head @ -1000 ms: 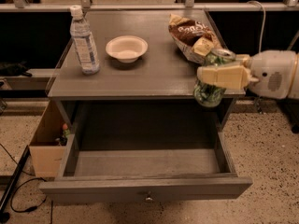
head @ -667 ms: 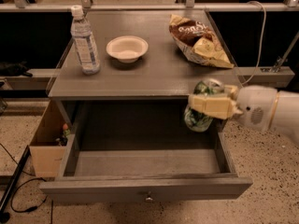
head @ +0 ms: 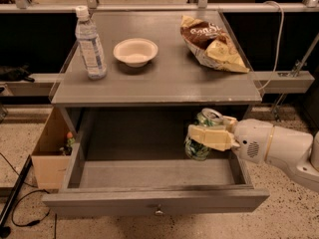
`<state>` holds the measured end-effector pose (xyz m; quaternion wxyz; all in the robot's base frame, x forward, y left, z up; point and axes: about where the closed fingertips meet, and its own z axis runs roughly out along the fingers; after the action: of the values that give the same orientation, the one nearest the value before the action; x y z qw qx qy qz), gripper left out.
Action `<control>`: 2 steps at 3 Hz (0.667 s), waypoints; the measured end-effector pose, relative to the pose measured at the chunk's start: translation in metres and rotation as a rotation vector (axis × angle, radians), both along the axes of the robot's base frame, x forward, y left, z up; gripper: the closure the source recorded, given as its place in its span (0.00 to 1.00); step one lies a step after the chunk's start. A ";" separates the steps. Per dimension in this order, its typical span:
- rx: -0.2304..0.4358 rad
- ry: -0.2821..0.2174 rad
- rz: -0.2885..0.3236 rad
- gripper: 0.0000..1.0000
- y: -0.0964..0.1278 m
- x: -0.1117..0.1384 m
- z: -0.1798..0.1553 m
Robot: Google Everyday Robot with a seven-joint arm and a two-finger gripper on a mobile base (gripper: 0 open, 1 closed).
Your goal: Place green can into top drawer
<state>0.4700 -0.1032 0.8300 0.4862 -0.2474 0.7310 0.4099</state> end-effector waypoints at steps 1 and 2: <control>-0.028 -0.015 0.012 1.00 0.009 0.006 -0.010; -0.104 -0.041 0.023 1.00 0.020 0.018 -0.028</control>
Offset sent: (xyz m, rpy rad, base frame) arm 0.0341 0.0283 -0.0515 -0.2001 -0.0702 0.0268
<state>0.4878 -0.0832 0.8023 0.4827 -0.2889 0.7385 0.3716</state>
